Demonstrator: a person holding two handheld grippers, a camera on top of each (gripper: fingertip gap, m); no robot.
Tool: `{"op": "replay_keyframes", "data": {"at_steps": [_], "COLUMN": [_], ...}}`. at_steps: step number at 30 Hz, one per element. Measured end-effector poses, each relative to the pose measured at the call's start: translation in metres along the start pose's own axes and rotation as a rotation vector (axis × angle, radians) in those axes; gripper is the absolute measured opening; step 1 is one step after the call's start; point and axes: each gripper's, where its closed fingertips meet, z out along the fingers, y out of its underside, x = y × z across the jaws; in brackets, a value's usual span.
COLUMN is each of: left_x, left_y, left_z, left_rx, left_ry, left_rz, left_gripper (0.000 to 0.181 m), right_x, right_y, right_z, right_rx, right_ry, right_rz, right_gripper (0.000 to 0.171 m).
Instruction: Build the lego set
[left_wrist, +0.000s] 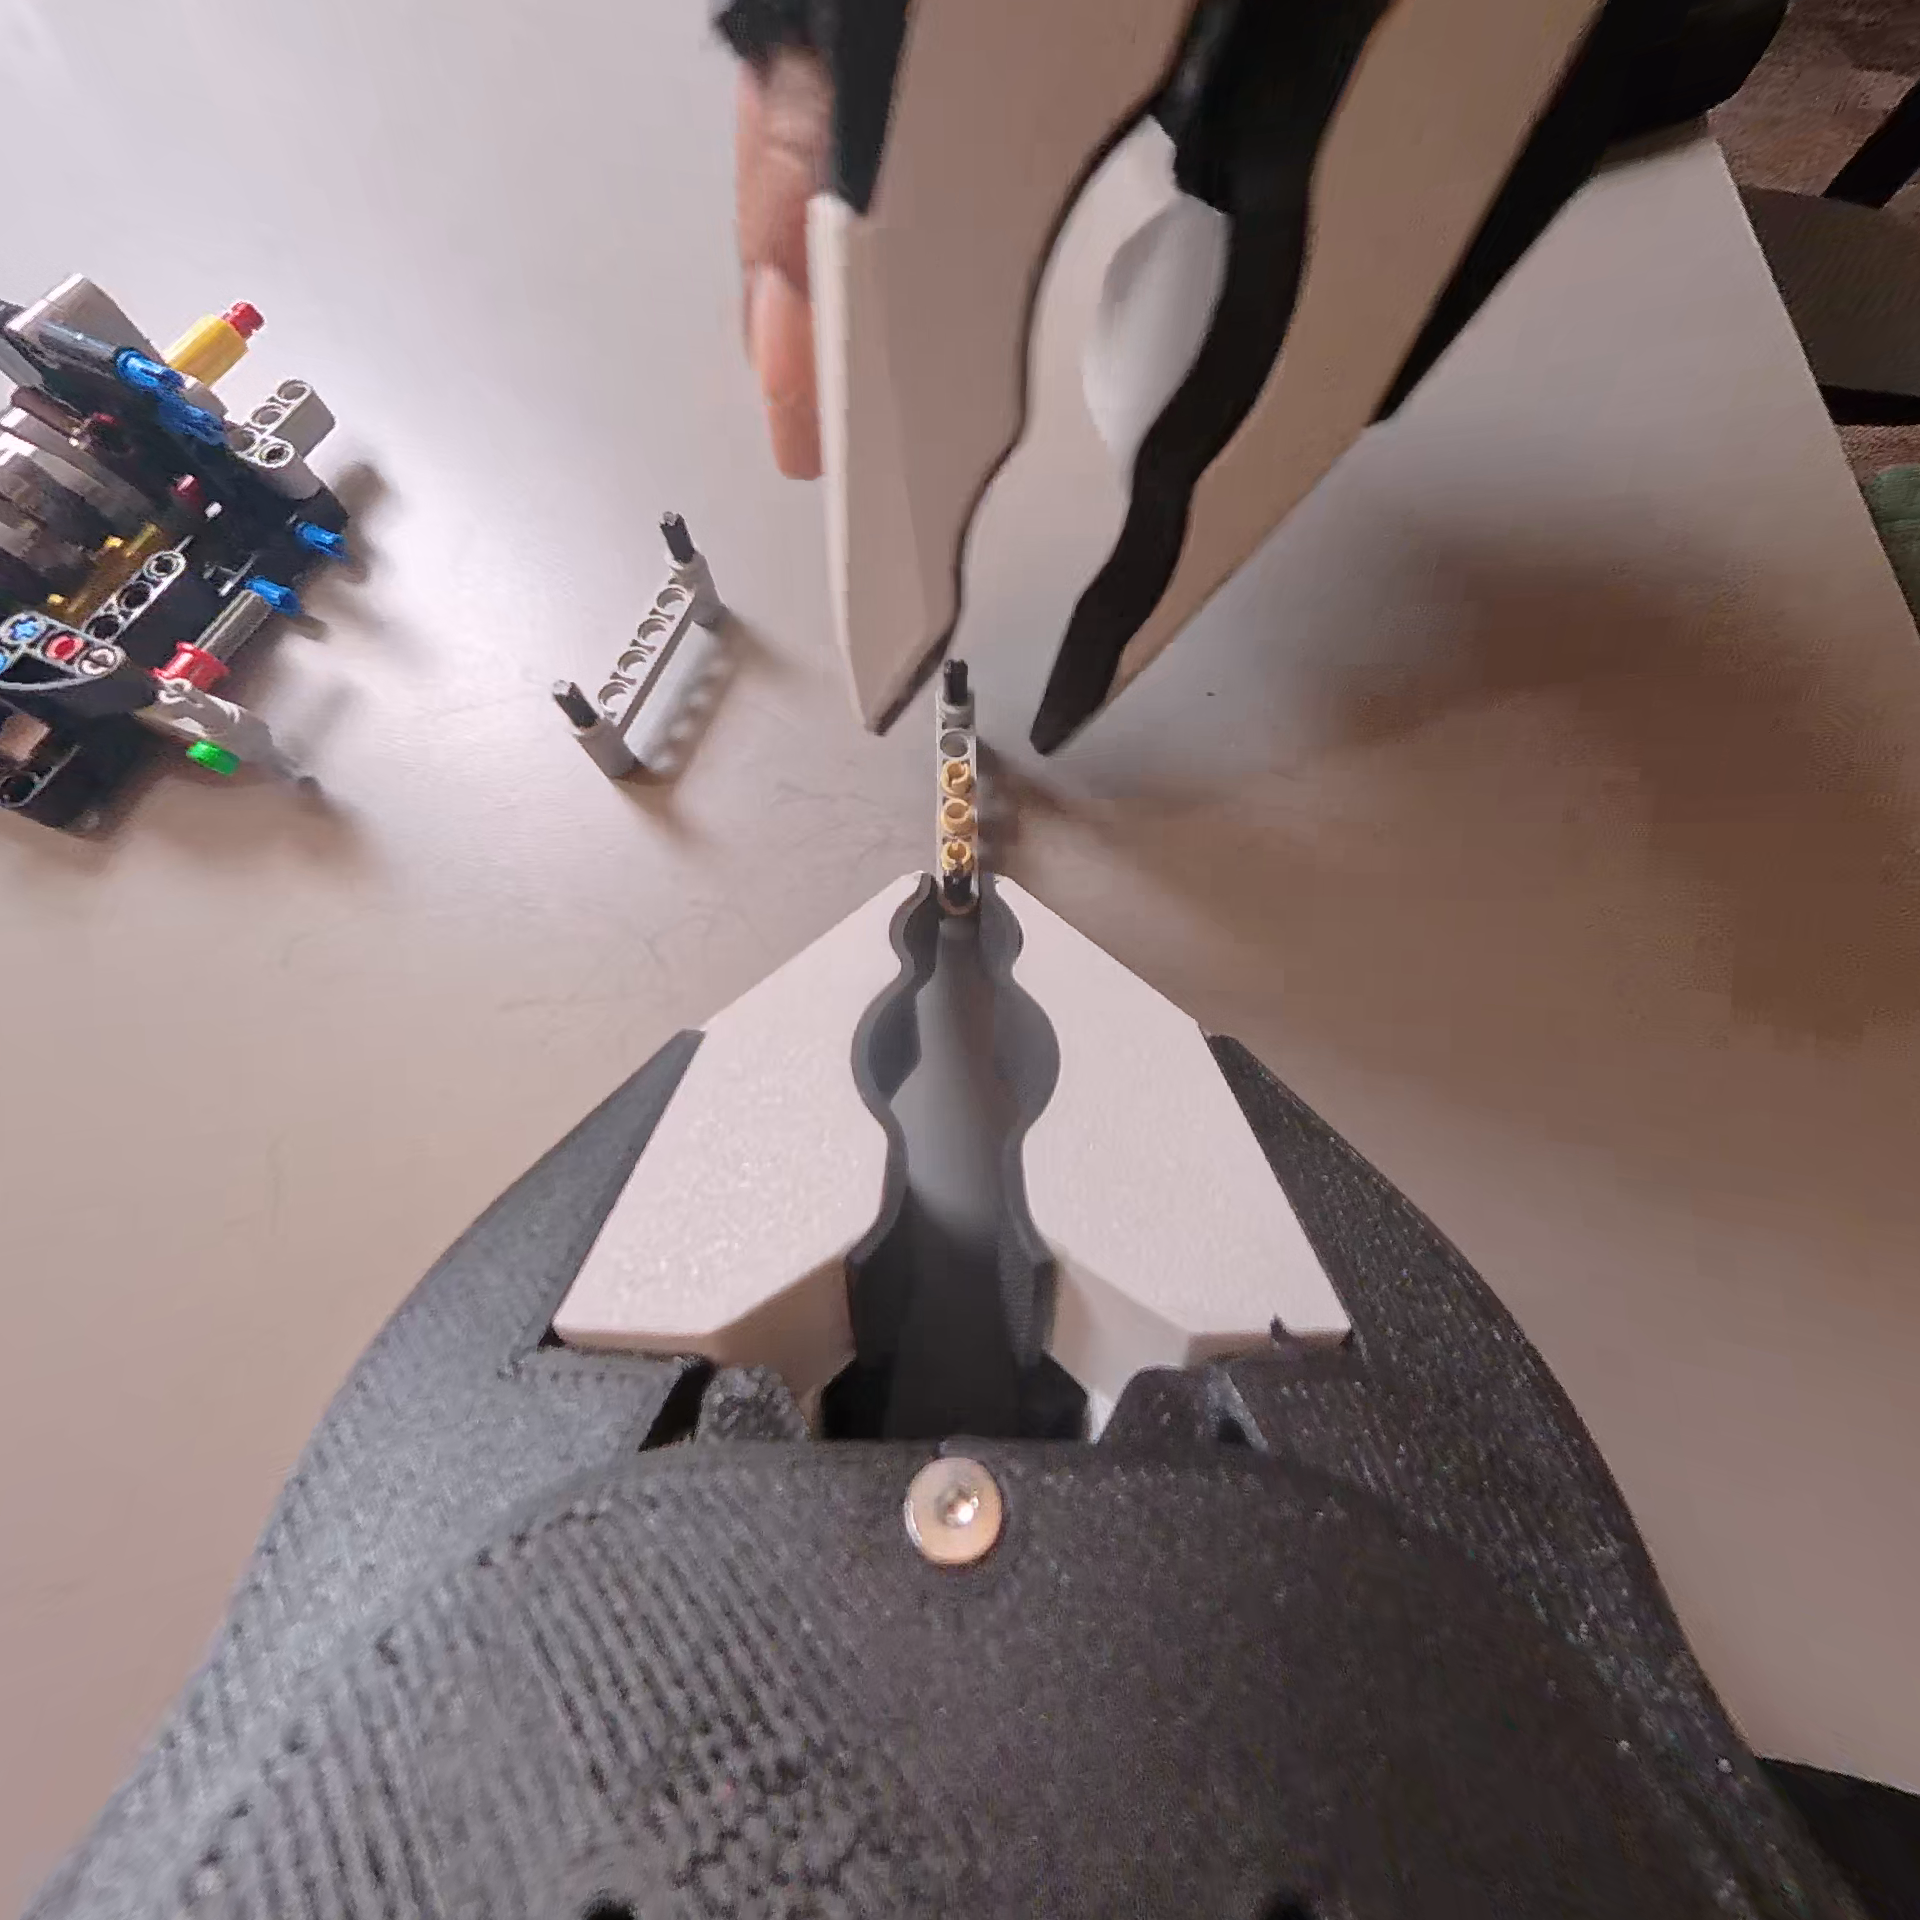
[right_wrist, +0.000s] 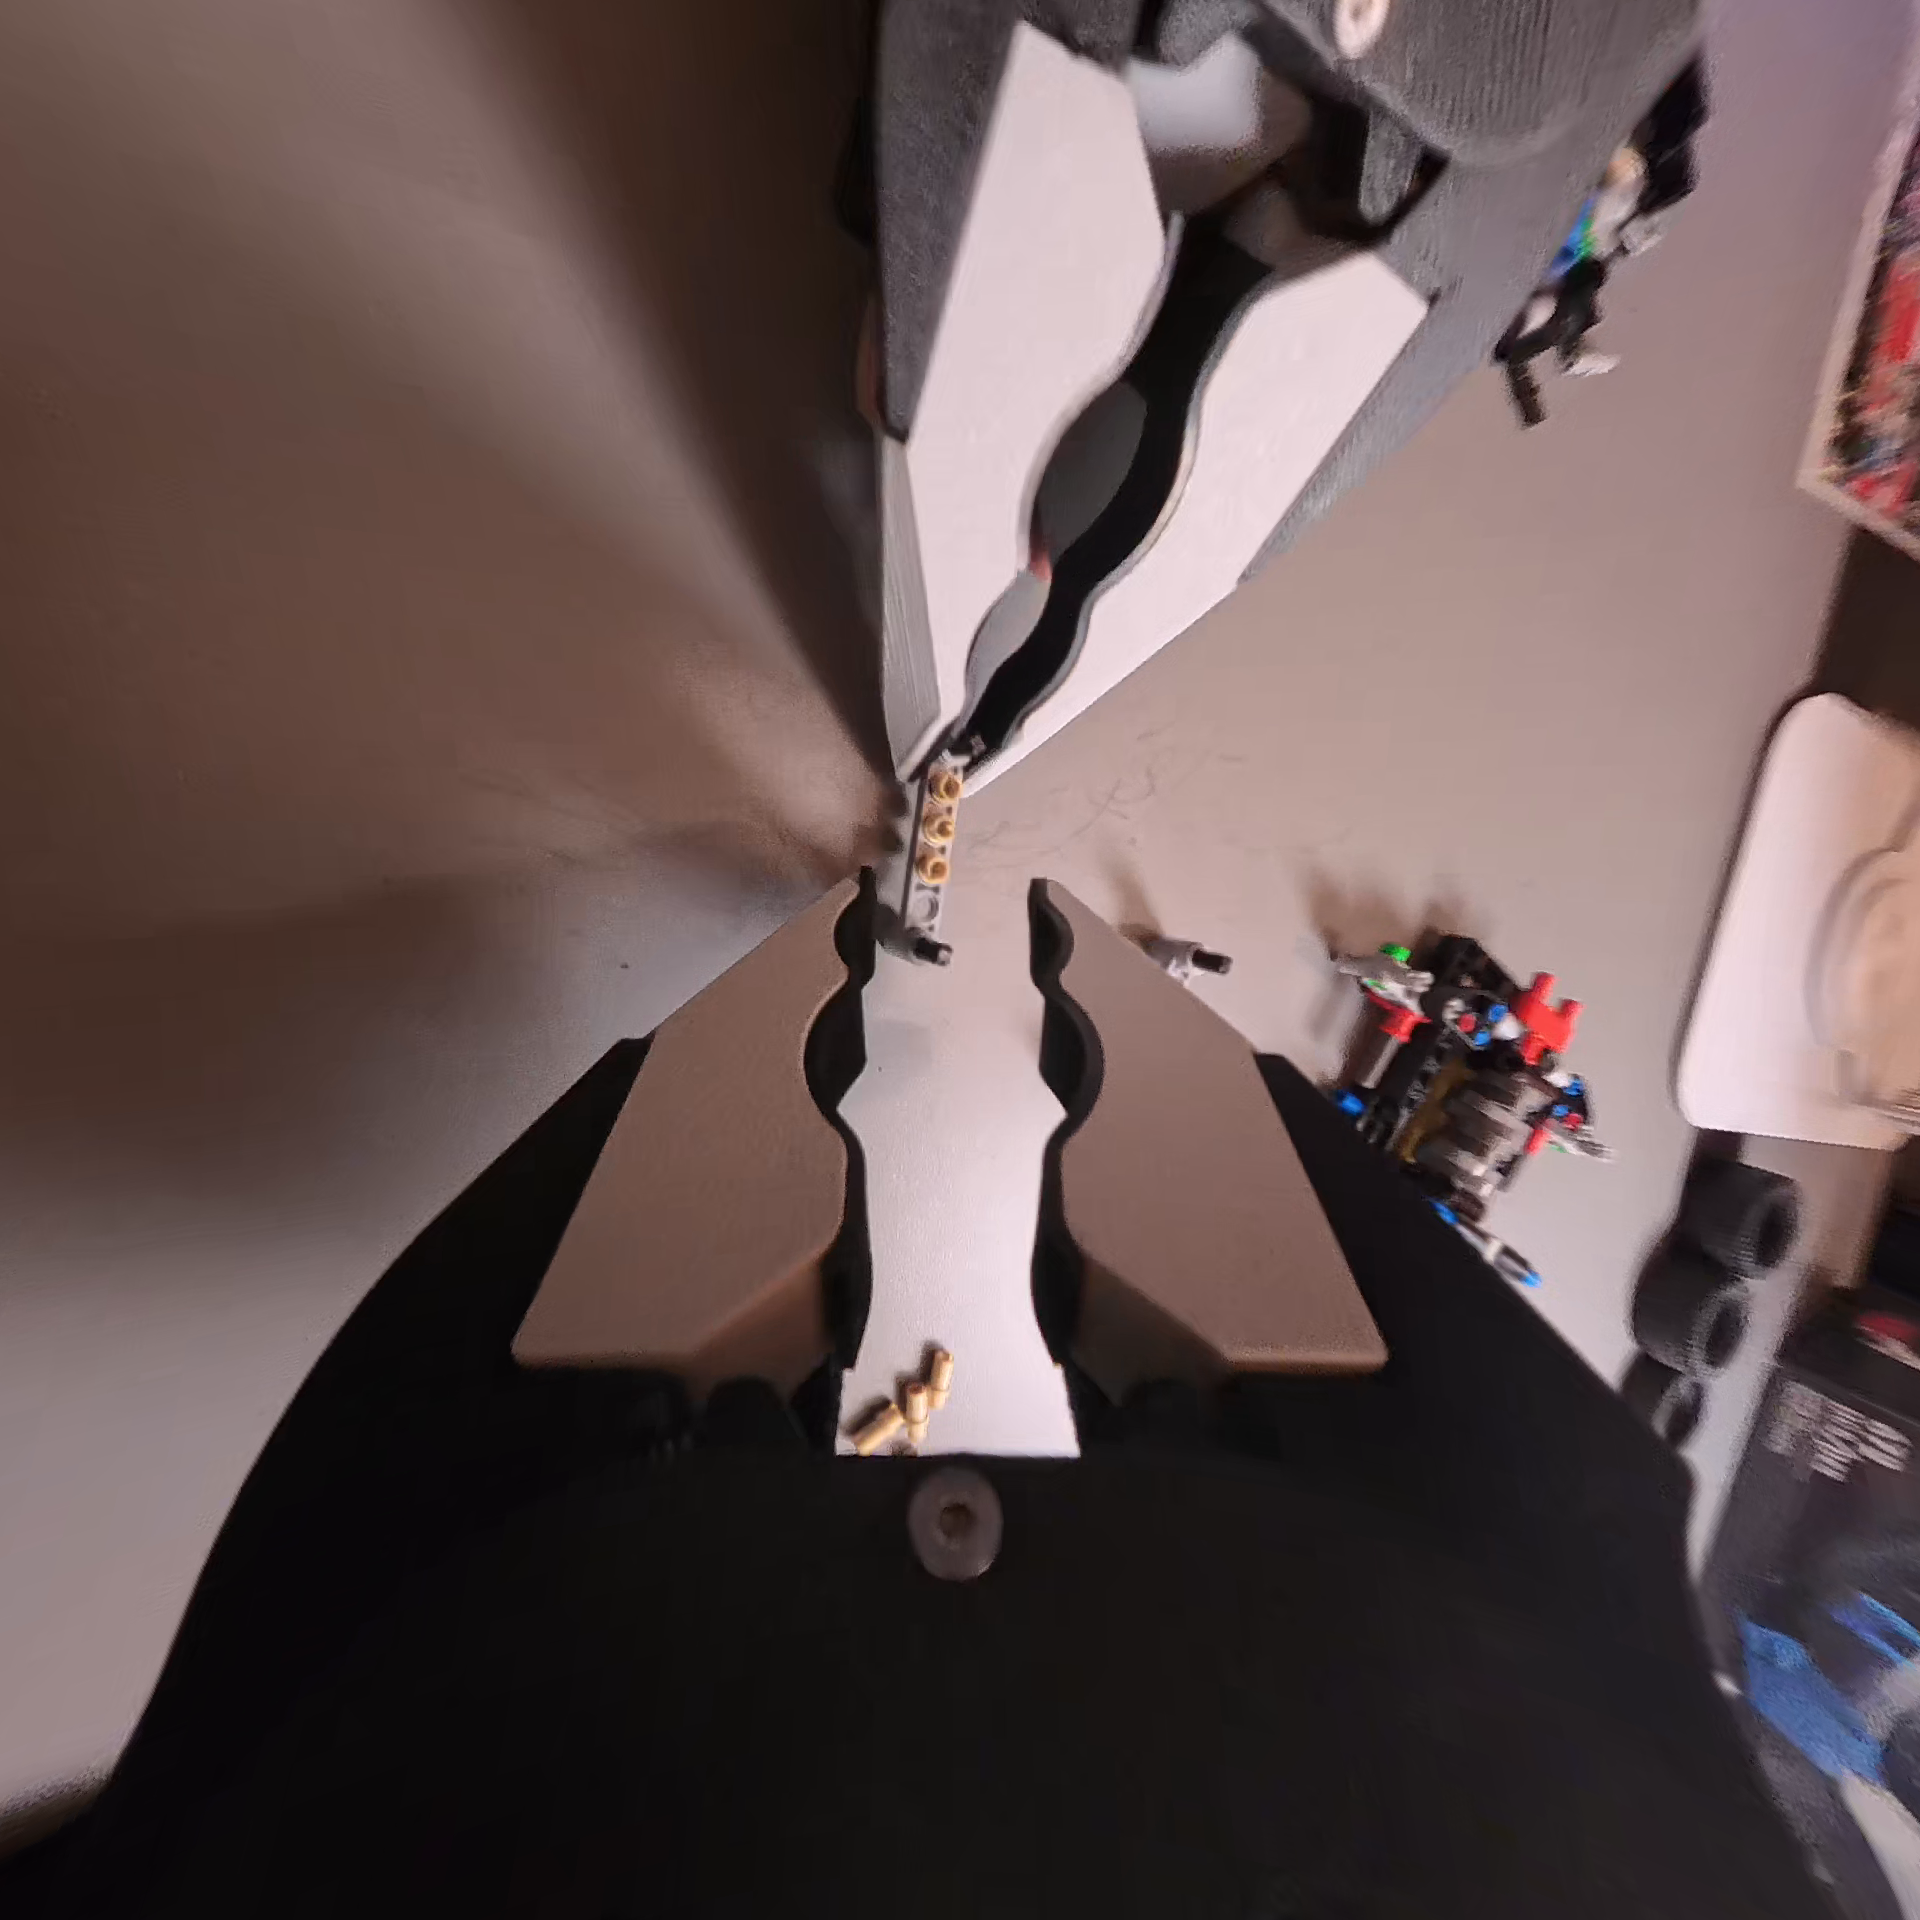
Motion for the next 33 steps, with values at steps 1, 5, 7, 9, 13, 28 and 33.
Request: {"op": "replay_keyframes", "data": {"at_steps": [1,5,7,9,13,28,33], "left_x": [0.0,-0.002,-0.002,0.0,-0.003,-0.004,-0.002], "left_y": [0.0,-0.002,-0.003,-0.004,-0.005,-0.008,-0.009], "left_z": [0.0,-0.002,-0.002,-0.003,-0.005,-0.01,-0.011], "left_rx": [0.001,0.018,0.022,0.034,0.048,0.099,0.107], "left_ry": [0.001,0.025,0.034,0.057,0.084,0.145,0.165], "left_rz": [-0.011,-0.082,-0.1,-0.141,-0.218,-0.319,-0.347], "left_gripper": [0.006,0.006,0.006,0.006,0.006,0.006,0.006], "right_x": [-0.001,-0.001,0.0,0.003,0.005,0.002,0.004], "right_y": [-0.004,0.001,0.0,-0.002,0.0,-0.004,-0.004], "right_z": [-0.001,0.005,0.009,0.011,0.016,0.007,0.007], "right_rx": [0.017,-0.044,-0.038,-0.04,-0.061,0.071,0.067], "right_ry": [0.048,0.25,0.314,0.367,0.411,0.395,0.431], "right_rz": [-0.02,-0.123,-0.131,-0.148,-0.179,0.026,0.001], "right_gripper": [0.027,0.027,0.026,0.018,0.01,0.019,0.007]}}
